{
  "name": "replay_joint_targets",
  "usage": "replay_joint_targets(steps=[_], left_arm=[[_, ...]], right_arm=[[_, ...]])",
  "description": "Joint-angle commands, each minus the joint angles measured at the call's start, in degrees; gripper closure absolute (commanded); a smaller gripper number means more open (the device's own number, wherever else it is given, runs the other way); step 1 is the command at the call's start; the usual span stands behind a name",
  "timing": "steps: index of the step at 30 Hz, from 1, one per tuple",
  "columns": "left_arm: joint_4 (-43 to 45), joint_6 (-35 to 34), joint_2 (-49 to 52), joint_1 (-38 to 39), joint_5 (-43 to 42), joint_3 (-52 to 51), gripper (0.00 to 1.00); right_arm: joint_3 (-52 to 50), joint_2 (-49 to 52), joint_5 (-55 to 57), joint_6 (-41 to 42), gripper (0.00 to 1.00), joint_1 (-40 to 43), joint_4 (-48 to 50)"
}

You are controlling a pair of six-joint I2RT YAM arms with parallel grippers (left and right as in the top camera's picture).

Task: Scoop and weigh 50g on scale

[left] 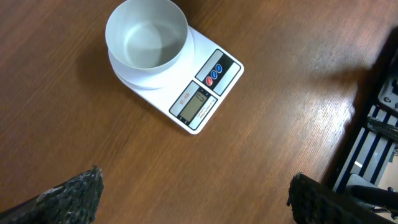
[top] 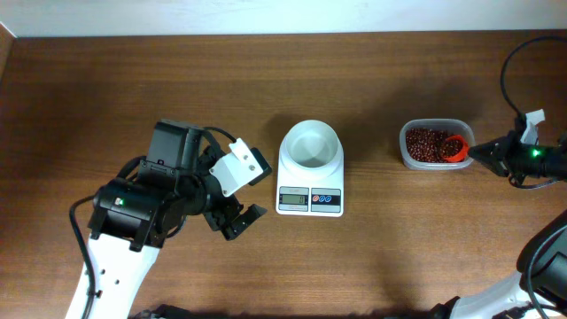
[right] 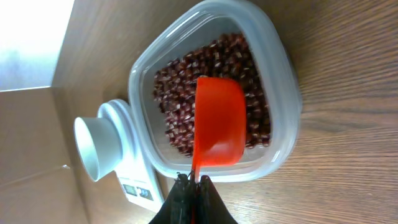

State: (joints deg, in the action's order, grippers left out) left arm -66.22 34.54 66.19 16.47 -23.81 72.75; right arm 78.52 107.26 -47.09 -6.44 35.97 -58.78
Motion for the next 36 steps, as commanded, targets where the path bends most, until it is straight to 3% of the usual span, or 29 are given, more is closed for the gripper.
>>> replay_joint_targets(steps=[1, 19, 36], left_arm=[[0.11, 0.87, 0.02, -0.28, -0.83, 0.96, 0.01], [0.09, 0.87, 0.02, -0.28, -0.83, 0.96, 0.01], [0.11, 0.87, 0.02, -0.28, -0.83, 0.96, 0.01]], right_arm=[[-0.55, 0.68, -3.93, -2.40, 0.96, 0.22, -0.52], [-0.55, 0.68, -16.46, -4.31, 0.96, 8.61, -5.46], [-0.57, 0.68, -22.16, -7.34, 0.96, 6.08, -11.47]])
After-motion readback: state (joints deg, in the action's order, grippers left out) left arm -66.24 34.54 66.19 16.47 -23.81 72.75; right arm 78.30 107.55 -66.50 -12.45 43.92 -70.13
